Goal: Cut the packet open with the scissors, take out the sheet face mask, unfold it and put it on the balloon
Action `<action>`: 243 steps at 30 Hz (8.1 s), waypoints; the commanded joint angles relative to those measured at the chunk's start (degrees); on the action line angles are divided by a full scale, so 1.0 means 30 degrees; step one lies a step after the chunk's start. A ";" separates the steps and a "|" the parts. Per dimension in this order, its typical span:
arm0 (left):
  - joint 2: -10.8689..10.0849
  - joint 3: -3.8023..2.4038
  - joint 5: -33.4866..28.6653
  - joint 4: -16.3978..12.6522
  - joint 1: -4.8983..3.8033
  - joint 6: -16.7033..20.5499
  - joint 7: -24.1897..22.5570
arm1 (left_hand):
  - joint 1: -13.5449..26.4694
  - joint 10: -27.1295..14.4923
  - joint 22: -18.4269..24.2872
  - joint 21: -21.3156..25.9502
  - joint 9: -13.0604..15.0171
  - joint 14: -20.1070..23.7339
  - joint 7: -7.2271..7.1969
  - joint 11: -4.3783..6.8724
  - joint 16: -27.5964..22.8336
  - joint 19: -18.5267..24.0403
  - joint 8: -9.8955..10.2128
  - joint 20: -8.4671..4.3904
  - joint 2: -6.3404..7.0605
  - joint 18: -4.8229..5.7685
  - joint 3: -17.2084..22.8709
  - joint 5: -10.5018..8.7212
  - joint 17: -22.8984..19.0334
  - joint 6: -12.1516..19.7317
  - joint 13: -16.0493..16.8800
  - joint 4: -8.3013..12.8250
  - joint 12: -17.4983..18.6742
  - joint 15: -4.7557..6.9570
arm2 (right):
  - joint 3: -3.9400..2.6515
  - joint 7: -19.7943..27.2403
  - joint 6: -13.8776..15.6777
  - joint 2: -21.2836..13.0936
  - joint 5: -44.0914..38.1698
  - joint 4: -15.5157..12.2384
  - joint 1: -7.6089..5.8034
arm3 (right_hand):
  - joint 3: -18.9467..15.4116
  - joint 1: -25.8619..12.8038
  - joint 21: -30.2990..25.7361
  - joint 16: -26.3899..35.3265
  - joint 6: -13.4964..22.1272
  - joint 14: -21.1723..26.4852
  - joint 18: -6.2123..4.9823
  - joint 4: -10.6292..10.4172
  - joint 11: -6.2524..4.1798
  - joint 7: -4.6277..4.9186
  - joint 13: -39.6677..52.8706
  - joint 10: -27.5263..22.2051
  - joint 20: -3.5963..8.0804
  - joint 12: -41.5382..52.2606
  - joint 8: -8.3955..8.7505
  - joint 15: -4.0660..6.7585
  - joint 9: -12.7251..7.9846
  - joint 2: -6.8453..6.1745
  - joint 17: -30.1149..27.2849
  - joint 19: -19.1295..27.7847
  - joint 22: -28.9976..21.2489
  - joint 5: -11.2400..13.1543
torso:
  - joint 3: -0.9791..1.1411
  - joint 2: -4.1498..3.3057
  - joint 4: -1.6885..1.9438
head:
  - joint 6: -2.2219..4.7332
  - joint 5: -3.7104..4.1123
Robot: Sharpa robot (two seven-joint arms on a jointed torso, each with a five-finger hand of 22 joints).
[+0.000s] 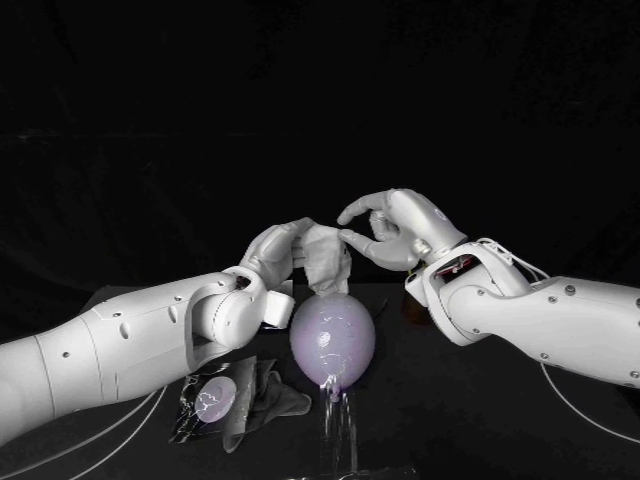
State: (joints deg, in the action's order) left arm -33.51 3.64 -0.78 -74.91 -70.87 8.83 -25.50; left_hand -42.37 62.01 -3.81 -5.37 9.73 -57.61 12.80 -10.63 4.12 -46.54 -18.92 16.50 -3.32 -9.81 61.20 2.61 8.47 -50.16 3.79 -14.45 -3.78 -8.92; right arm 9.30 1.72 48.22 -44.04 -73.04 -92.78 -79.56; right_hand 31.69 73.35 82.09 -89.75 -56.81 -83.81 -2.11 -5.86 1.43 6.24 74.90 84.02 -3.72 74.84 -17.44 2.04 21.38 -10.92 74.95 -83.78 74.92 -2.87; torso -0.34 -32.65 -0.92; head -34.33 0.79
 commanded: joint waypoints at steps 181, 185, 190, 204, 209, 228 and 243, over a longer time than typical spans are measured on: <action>0.0028 -0.0031 -0.0106 -0.0030 -0.0044 -0.0746 0.0466 | 0.0359 -0.0184 0.0033 0.0122 0.0084 0.0229 0.0323 -0.0012 -0.0031 0.0376 0.0161 0.0043 -0.0108 -0.0124 0.0481 0.0065 -0.0055 -0.0112 -0.0015 0.0698 -0.0010 -0.0019 | 0.0000 -0.6385 0.0767 0.2606 -0.6777 0.1909 0.0529 | -0.1111 0.1241 0.2311 -0.0083 -0.2573 -0.2063 0.0620 -0.0060 -0.0979 -0.1187 0.3662 0.1401 0.0514 0.2090 -0.0819 0.0808 0.0649 0.1669 0.5016 -0.1894 0.4919 0.0027 | -0.0006 0.0015 -0.0017 | -0.0445 0.0059; 0.0024 -0.0031 -0.0147 0.0054 -0.0044 -0.0670 0.0499 | 0.0355 -0.0185 0.0031 0.0119 0.0085 0.0230 0.0322 -0.0012 -0.0030 0.0354 0.0161 0.0042 -0.0111 -0.0125 0.0485 0.0065 -0.0055 -0.0112 -0.0015 0.0703 -0.0010 -0.0018 | -0.0003 -0.6068 0.0994 0.2450 -0.6382 0.1750 0.0526 | -0.1109 0.1237 0.2355 -0.0083 -0.2576 -0.2063 0.0631 -0.0063 -0.0981 -0.1189 0.3667 0.1405 0.0517 0.2101 -0.0830 0.0809 0.0655 0.1680 0.5016 -0.1919 0.4933 0.0026 | -0.0001 0.0002 -0.0007 | -0.0424 0.0057; 0.0022 -0.0031 -0.0182 0.0101 -0.0044 -0.0560 0.0539 | 0.0342 -0.0184 0.0028 0.0115 0.0086 0.0229 0.0322 -0.0011 -0.0030 0.0330 0.0164 0.0041 -0.0122 -0.0127 0.0497 0.0064 -0.0056 -0.0113 -0.0015 0.0718 -0.0009 -0.0017 | -0.0005 -0.5807 0.1189 0.2343 -0.6138 0.1608 0.0524 | -0.1108 0.1237 0.2357 -0.0083 -0.2576 -0.2063 0.0632 -0.0063 -0.0981 -0.1189 0.3669 0.1407 0.0518 0.2106 -0.0832 0.0809 0.0656 0.1682 0.5016 -0.1919 0.4934 0.0026 | -0.0004 -0.0001 -0.0006 | -0.0425 0.0059; 0.0081 -0.0031 -0.0638 0.0333 -0.0044 -0.0206 0.0587 | 0.0276 -0.0169 0.0014 0.0089 0.0094 0.0212 0.0319 -0.0006 -0.0019 0.0209 0.0164 0.0036 -0.0125 -0.0139 0.0519 0.0064 -0.0053 -0.0130 -0.0016 0.0764 -0.0012 -0.0009 | -0.0012 -0.4666 0.1599 0.1604 -0.5361 0.0957 0.0511 | -0.1089 0.1302 0.2407 -0.0083 -0.2556 -0.2063 0.0644 0.0012 -0.1000 -0.1211 0.3678 0.1420 0.0532 0.2121 -0.0880 0.0820 0.0686 0.1670 0.5016 -0.1946 0.4950 0.0026 | -0.0019 0.0002 0.0007 | -0.0369 0.0052; 0.0093 -0.0049 -0.0684 0.0631 -0.0054 -0.0243 0.0594 | 0.0080 -0.0238 -0.0015 0.0017 0.0094 0.0229 0.0349 -0.0031 -0.0024 -0.0045 0.0218 0.0029 -0.0043 -0.0167 0.0496 0.0062 -0.0060 -0.0083 -0.0032 0.0860 0.0025 -0.0021 | -0.0046 -0.3504 0.2430 0.1021 -0.4338 0.0739 0.0481 | -0.1081 0.1334 0.2394 -0.0083 -0.2541 -0.2063 0.0641 0.0052 -0.1005 -0.1214 0.3681 0.1424 0.0537 0.2126 -0.0898 0.0824 0.0698 0.1654 0.5016 -0.1939 0.4946 0.0025 | -0.0002 0.0003 -0.0051 | -0.0342 0.0059; -0.0123 -0.0178 0.2691 0.1519 -0.1764 -0.0899 0.1485 | -0.1733 0.0141 0.0004 0.0001 0.0271 -0.0068 0.0192 0.0111 0.0090 -0.0082 0.0164 0.0027 0.0314 -0.0163 -0.0360 0.0064 -0.0015 -0.0447 -0.0015 0.0372 -0.0033 0.0101 | -0.0332 0.1154 0.3075 0.0247 0.2886 0.1897 -0.0008 | -0.0991 0.1477 0.2200 -0.0083 -0.2408 -0.2063 0.0592 0.0221 -0.0989 -0.1181 0.3619 0.1402 0.0557 0.1981 -0.0943 0.0824 0.0738 0.1671 0.5016 -0.1832 0.4881 0.0024 | -0.0016 0.0012 -0.0027 | -0.0047 0.0281; 0.0171 -0.0178 0.3800 0.2631 -0.2801 -0.1478 0.2042 | -0.2332 0.0203 -0.0002 -0.0015 0.0311 -0.0108 0.0168 0.0134 0.0084 -0.0169 0.0183 0.0024 0.0412 -0.0169 -0.0556 0.0064 -0.0013 -0.0502 -0.0022 0.0164 -0.0012 0.0119 | -0.0425 0.3718 0.1805 0.0564 0.7477 0.3218 -0.0582 | -0.0966 0.1532 0.2157 -0.0083 -0.2364 -0.2063 0.0581 0.0314 -0.0976 -0.1165 0.3643 0.1412 0.0560 0.2028 -0.0975 0.0813 0.0761 0.1639 0.5016 -0.1808 0.4867 0.0025 | -0.0012 0.0020 -0.0015 | 0.0051 0.0276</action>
State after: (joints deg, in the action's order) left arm -33.17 3.20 8.37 -67.33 -78.90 6.27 -20.11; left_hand -48.68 62.17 -3.79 -5.23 10.58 -57.66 13.04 -10.34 4.13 -46.51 -18.38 16.59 -2.04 -9.65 59.89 2.62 8.34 -51.20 3.76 -13.84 -3.78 -8.73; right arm 8.10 8.33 54.50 -42.52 -56.51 -83.71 -81.07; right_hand 28.70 77.45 88.63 -89.80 -63.64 -84.02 -1.24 -5.21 -1.22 2.45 74.95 83.82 -2.25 80.91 -20.12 4.31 23.30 -5.94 74.90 -83.99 74.90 -2.65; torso -0.38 -32.66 -0.90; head -34.16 1.66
